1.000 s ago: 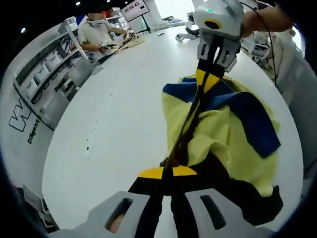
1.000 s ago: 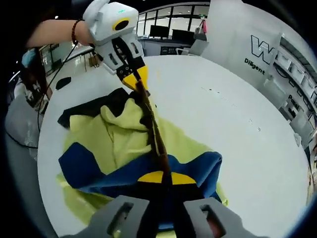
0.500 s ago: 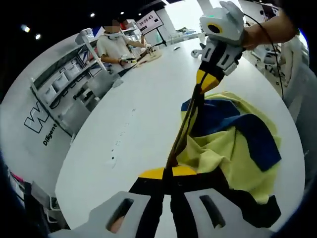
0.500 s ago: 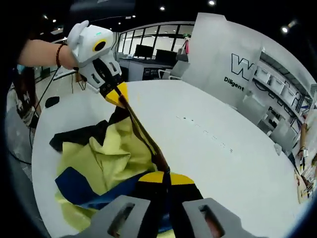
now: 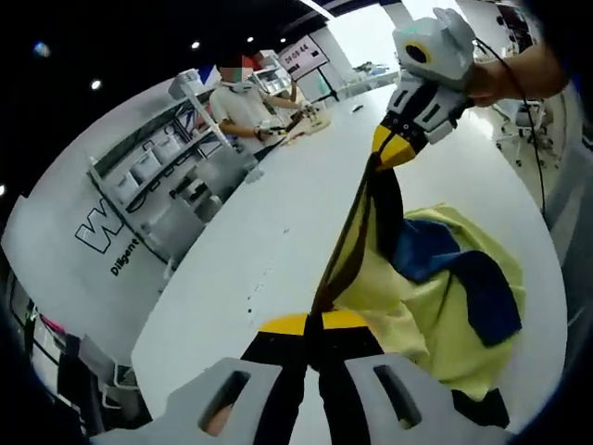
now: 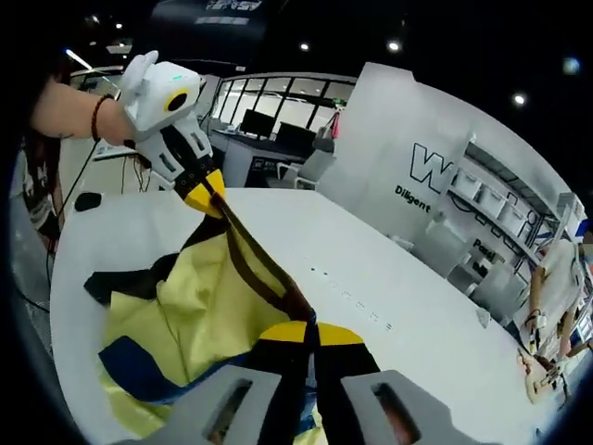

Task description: Fold the garment on the visible template until the final outline fits inside the template.

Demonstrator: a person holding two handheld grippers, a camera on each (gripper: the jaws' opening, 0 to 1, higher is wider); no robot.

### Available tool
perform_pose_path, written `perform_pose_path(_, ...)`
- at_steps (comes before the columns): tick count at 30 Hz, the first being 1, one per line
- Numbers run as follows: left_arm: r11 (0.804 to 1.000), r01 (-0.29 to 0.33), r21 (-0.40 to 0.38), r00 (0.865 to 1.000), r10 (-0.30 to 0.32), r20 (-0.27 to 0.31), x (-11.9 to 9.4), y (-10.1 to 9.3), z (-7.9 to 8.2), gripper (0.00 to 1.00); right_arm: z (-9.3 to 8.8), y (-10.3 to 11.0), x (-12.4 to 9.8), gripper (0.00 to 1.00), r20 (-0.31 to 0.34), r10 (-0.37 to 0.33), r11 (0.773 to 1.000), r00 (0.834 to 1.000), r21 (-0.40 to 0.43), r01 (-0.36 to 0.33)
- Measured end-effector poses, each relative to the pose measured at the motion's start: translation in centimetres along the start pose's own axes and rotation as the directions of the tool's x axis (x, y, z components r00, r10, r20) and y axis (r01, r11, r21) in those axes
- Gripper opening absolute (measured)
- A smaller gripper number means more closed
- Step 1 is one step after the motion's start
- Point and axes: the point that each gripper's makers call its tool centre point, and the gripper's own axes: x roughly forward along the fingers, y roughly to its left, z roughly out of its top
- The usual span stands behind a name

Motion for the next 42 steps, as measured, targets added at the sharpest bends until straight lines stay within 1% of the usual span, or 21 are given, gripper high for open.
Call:
perform_pose_path(3,1.000,-0.021,0.009,1.000,0.021,0.023,-0.9,0.1,1.0,0.06,1.2,-0.4,-0.9,0.00,0.026,-0.024,1.000,0.999,-0.008,0.025)
perform_pose_path(4,0.999,-0.035,0.000,0.999,0.035,0.038,-1.5,0.1,1.7,0.06,1.9,-0.8,-1.4,0.00,0.040,-0.038,0.999,0.998,-0.006,0.038)
perform_pose_path(7,0.998,-0.060,-0.010,0.996,0.060,0.063,-2.3,0.4,2.6,0.06,3.1,-1.4,-2.2,0.00,0.068,-0.065,0.998,0.996,-0.001,0.065)
perform_pose_path(9,0.995,-0.100,-0.020,0.991,0.101,0.084,-3.2,1.0,3.5,0.06,4.3,-1.8,-3.0,0.00,0.099,-0.081,0.997,0.992,0.007,0.080)
perform_pose_path(10,0.992,-0.129,-0.007,0.988,0.129,0.090,-3.7,1.4,4.0,0.06,5.0,-1.8,-3.5,0.00,0.114,-0.085,0.996,0.990,0.007,0.084)
perform_pose_path(12,0.988,-0.153,-0.001,0.983,0.153,0.099,-4.4,1.6,4.6,0.06,5.6,-1.8,-3.9,0.00,0.126,-0.091,0.996,0.988,-0.003,0.093)
perform_pose_path(15,0.983,-0.182,0.011,0.977,0.180,0.114,-5.7,1.8,5.6,0.06,7.2,-1.9,-5.1,0.00,0.156,-0.112,0.993,0.981,-0.028,0.118)
perform_pose_path(16,0.982,-0.190,0.003,0.975,0.188,0.121,-6.1,1.9,5.9,0.06,7.8,-2.1,-5.5,0.00,0.169,-0.119,0.992,0.978,-0.029,0.126)
perform_pose_path(18,0.980,-0.198,-0.007,0.972,0.197,0.131,-6.7,2.1,6.4,0.06,8.2,-2.2,-5.8,0.00,0.179,-0.124,0.991,0.976,-0.031,0.132)
perform_pose_path(20,0.975,-0.224,-0.014,0.962,0.223,0.158,-8.0,2.6,7.5,0.06,9.3,-2.4,-6.8,0.00,0.206,-0.137,0.988,0.969,-0.035,0.147)
perform_pose_path(22,0.969,-0.246,-0.004,0.954,0.243,0.174,-8.8,3.1,8.2,0.06,10.2,-2.5,-7.4,0.00,0.226,-0.144,0.986,0.963,-0.050,0.159)
perform_pose_path(25,0.965,-0.263,-0.004,0.949,0.260,0.181,-9.4,3.3,8.7,0.06,10.7,-2.6,-7.8,0.00,0.237,-0.148,0.985,0.960,-0.054,0.165)
perform_pose_path(26,0.955,-0.297,-0.016,0.934,0.294,0.201,-11.2,3.9,10.1,0.06,12.6,-2.6,-9.1,0.00,0.277,-0.164,0.978,0.947,-0.080,0.193)
perform_pose_path(28,0.949,-0.316,-0.005,0.927,0.310,0.213,-12.0,4.2,10.8,0.06,13.7,-2.5,-9.8,0.00,0.294,-0.176,0.973,0.939,-0.096,0.212)
perform_pose_path(29,0.944,-0.330,-0.003,0.920,0.323,0.221,-12.6,4.4,11.2,0.06,13.8,-2.5,-9.9,0.00,0.297,-0.178,0.972,0.938,-0.095,0.214)
perform_pose_path(31,0.935,-0.354,-0.007,0.910,0.346,0.227,-13.6,4.8,11.8,0.06,14.9,-2.4,-10.5,0.00,0.325,-0.184,0.970,0.928,-0.096,0.226)
perform_pose_path(33,0.933,-0.360,-0.019,0.906,0.355,0.232,-14.2,4.9,12.1,0.06,15.2,-2.3,-10.9,0.00,0.332,-0.186,0.969,0.925,-0.096,0.229)
perform_pose_path(34,0.930,-0.367,-0.026,0.900,0.362,0.242,-14.9,4.9,12.4,0.06,15.7,-2.2,-11.4,0.00,0.348,-0.187,0.967,0.919,-0.101,0.235)
perform_pose_path(38,0.924,-0.380,-0.040,0.886,0.376,0.271,-16.1,5.4,12.7,0.06,16.5,-1.8,-12.6,0.00,0.386,-0.185,0.964,0.904,-0.108,0.244)
perform_pose_path(40,0.921,-0.387,-0.041,0.880,0.382,0.281,-16.9,5.1,13.0,0.06,17.0,-1.5,-13.4,0.00,0.416,-0.175,0.964,0.893,-0.113,0.242)
perform_pose_path(42,0.921,-0.387,-0.048,0.875,0.384,0.295,-17.5,4.8,13.5,0.06,17.4,-1.4,-14.0,0.00,0.430,-0.174,0.963,0.886,-0.115,0.245)
